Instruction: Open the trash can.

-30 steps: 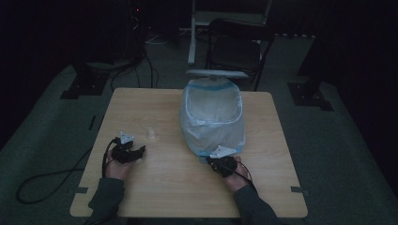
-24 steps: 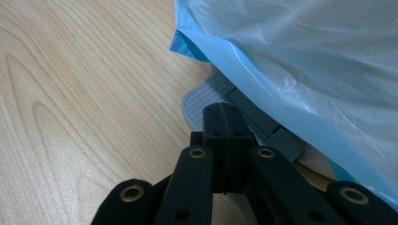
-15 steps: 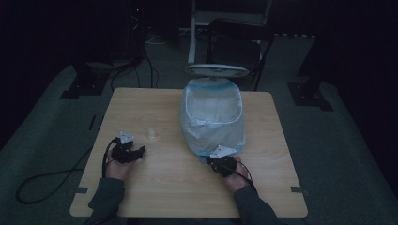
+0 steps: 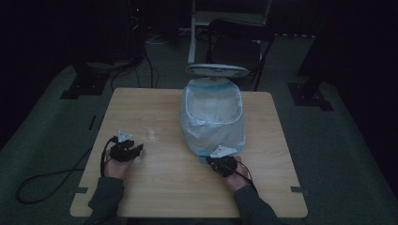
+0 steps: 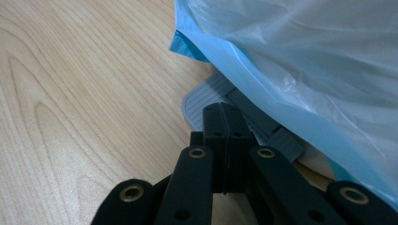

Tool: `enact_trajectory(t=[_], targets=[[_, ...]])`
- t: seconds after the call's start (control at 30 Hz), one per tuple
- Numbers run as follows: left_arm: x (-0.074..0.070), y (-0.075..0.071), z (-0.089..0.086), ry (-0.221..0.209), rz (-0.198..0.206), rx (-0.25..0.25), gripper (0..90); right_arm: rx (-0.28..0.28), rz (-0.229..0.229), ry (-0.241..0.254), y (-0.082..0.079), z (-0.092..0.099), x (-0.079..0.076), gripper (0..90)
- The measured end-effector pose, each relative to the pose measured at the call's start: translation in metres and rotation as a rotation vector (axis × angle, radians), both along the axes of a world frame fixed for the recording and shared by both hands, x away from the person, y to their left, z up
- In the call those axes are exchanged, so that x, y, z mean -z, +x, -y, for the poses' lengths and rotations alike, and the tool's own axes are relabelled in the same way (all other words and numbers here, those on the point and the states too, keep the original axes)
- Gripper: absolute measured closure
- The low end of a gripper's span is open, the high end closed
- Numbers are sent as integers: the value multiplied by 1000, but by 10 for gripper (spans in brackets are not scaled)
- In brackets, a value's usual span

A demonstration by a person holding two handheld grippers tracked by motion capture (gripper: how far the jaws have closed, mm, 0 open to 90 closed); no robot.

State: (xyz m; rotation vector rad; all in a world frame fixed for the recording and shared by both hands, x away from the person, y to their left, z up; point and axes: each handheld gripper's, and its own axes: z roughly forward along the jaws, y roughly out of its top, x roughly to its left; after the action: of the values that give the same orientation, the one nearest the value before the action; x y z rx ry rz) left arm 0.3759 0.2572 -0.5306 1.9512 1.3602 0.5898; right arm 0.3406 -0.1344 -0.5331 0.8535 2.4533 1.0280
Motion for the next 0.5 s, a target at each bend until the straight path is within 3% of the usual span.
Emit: enact_trajectory(t=[0.1, 0.5], targets=[[-5, -1, -1, 18, 29, -15, 536, 1, -1, 1, 0, 0, 0, 900], [-18, -3, -10, -16, 65, -49, 535, 1, 1, 1, 0, 0, 0, 900]])
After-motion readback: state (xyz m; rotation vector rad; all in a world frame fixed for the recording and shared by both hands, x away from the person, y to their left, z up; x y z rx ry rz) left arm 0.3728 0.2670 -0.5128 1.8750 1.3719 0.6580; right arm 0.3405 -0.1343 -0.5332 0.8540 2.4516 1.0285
